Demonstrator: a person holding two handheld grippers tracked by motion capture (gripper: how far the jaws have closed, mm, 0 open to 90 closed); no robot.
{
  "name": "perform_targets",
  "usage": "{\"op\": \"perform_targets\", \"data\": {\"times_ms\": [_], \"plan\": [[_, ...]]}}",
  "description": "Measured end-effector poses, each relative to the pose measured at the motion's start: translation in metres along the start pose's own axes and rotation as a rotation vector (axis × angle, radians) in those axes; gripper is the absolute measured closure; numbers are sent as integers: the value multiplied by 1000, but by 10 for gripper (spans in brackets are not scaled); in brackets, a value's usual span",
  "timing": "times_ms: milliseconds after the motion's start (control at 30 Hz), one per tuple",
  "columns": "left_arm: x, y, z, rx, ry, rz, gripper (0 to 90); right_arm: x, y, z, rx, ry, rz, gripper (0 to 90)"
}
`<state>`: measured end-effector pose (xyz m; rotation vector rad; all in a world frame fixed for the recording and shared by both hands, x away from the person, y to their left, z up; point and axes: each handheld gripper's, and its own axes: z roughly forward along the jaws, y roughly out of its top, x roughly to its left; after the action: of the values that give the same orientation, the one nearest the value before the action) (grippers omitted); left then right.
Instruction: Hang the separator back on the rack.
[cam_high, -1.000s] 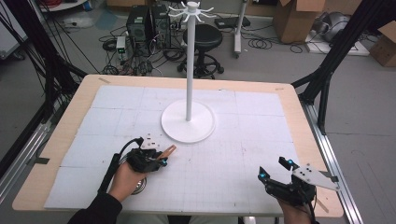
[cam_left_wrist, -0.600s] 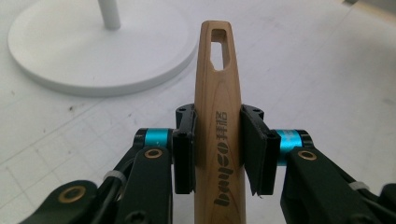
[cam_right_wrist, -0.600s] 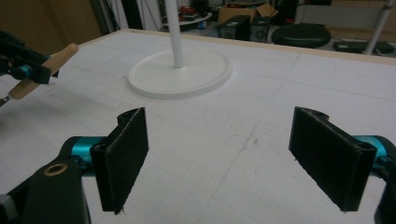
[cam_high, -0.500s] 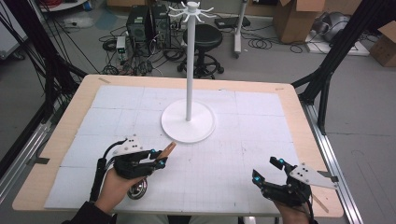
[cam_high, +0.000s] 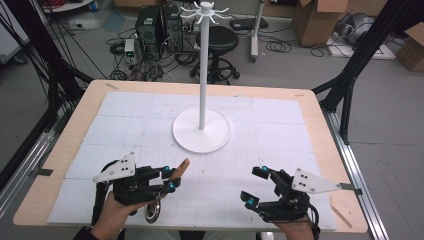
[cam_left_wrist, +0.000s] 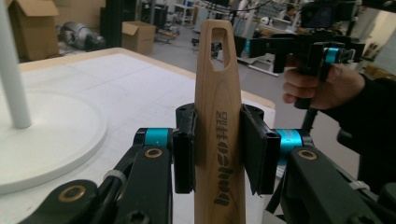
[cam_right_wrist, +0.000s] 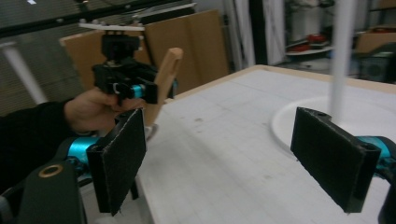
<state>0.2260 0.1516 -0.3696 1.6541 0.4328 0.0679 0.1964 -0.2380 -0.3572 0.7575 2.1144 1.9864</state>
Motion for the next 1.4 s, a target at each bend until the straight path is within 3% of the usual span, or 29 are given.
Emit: {"op": "perform_targets", "data": {"times_ms": [200,400,600,1067,1400], "plan": [[-7,-1,4,-5,-47,12,674,7,12,29,31,114,-44,218],[-14,0,11,-9,-92,32,674,9,18,51,35,209,-67,355],[-19,-2,19,-1,-128,49,674,14,14,67,59,248,-87,345],[-24,-2,24,1,-207,57,674,22,15,69,27,306,-91,367],[-27,-3,29,3,-259,58,674,25,15,73,9,388,-93,546]]}}
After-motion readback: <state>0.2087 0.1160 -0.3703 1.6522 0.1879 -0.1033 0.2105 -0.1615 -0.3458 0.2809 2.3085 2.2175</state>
